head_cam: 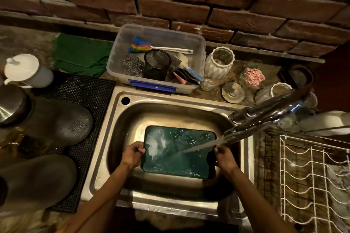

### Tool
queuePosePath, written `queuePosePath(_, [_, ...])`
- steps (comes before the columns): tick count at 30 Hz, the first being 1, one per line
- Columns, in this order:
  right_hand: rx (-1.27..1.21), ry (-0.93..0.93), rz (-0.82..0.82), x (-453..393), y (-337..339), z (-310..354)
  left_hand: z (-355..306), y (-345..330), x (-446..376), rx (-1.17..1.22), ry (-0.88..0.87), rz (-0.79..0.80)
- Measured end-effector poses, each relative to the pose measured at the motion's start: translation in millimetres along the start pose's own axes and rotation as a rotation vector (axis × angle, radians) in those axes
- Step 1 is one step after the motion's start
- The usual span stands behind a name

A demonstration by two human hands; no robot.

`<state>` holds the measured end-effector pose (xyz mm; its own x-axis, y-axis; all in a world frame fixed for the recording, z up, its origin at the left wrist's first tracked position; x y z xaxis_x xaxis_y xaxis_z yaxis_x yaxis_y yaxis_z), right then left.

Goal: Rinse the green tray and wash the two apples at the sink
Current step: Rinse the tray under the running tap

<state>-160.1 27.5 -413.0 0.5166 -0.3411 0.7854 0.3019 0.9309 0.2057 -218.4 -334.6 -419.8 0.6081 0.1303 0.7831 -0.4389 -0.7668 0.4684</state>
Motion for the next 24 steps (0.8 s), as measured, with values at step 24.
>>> queuePosePath(24, [0.148, 0.004, 0.046, 51, 21, -16, -35, 41, 74, -0.001, -0.072, 0.178])
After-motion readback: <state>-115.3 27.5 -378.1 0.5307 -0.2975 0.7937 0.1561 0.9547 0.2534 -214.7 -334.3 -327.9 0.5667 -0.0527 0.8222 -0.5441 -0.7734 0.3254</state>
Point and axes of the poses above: each hand's wrist, its own x-axis away from the middle knuckle, its own y-axis out of the back of the hand, z = x × y, the point moved 8 cm from there along -x, towards the middle knuckle, and after that the axes turned 15 degrees about -x, right-handed, at the moved point
